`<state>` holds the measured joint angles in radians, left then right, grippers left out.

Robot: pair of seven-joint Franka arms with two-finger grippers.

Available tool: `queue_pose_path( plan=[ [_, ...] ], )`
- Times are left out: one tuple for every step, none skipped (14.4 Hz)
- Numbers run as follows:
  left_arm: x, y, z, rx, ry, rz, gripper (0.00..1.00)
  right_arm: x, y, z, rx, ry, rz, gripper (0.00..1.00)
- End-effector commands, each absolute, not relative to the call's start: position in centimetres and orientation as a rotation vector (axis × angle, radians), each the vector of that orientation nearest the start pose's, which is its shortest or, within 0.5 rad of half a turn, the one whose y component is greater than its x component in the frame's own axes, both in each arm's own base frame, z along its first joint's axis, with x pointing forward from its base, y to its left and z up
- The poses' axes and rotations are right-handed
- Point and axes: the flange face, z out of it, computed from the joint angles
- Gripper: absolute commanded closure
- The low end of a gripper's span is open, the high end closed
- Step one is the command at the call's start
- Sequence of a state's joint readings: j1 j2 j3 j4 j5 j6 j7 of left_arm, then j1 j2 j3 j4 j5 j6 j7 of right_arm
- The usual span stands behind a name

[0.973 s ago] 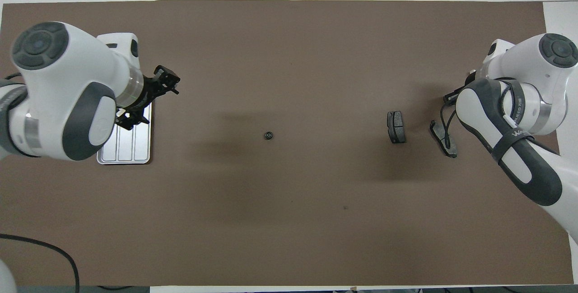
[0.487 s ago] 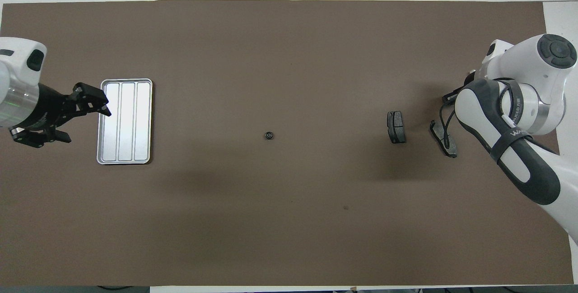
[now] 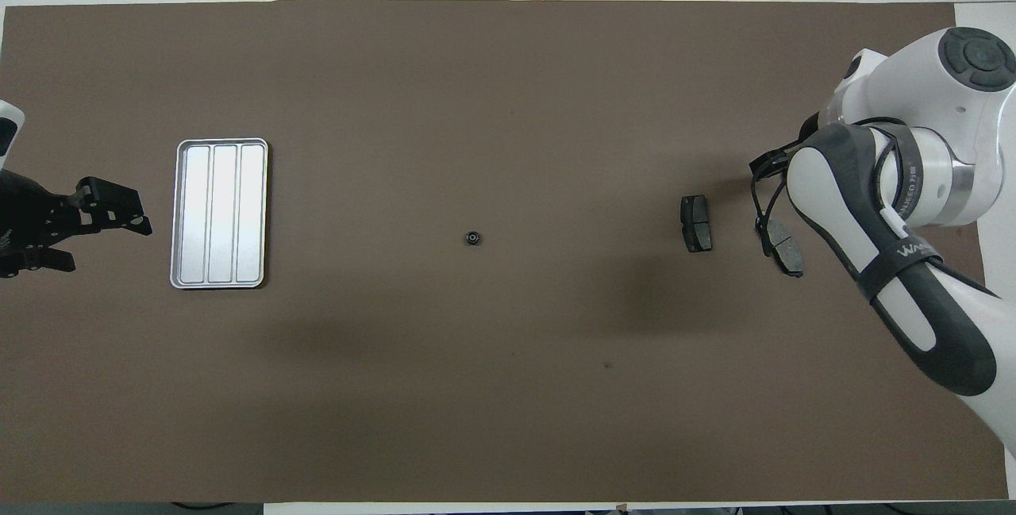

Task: Place bearing gear from tray to pile
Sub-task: 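Withdraw the left gripper to rest while the right gripper reaches the gear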

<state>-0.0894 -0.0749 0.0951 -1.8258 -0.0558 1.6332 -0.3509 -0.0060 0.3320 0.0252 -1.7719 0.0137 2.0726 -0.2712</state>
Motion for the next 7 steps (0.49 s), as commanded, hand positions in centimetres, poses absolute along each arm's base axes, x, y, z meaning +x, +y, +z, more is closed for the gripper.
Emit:
queue_pose_path(
  plan=[
    [53.0, 0.1, 54.7, -3.131, -0.531, 0.141, 0.0, 62.2, 7.7, 42.2, -3.099, -0.366, 0.012, 0.17],
    [53.2, 0.2, 54.6, -3.132, -0.527, 0.14, 0.0, 61.3, 10.2, 43.3, -3.102, -0.335, -0.003, 0.17],
    [53.9, 0.2, 53.3, -3.126, -0.515, 0.172, 0.0, 60.3, 13.0, 44.1, -3.103, -0.323, -0.016, 0.17],
    [54.6, 1.0, 52.5, -3.119, -0.539, 0.195, 0.0, 59.3, 15.7, 44.6, -3.104, -0.299, -0.023, 0.17],
    [55.4, 0.7, 54.1, -3.126, -0.532, 0.143, 0.0, 57.8, 19.5, 44.9, -3.106, -0.261, -0.023, 0.17],
    [56.2, 0.9, 54.6, -3.128, -0.537, 0.124, 0.0, 56.4, 23.0, 45.0, -3.106, -0.218, -0.031, 0.17],
    [56.9, 1.1, 54.3, -3.124, -0.543, 0.122, 0.0, 55.3, 25.7, 45.1, -3.106, -0.176, -0.04, 0.17]
  ],
)
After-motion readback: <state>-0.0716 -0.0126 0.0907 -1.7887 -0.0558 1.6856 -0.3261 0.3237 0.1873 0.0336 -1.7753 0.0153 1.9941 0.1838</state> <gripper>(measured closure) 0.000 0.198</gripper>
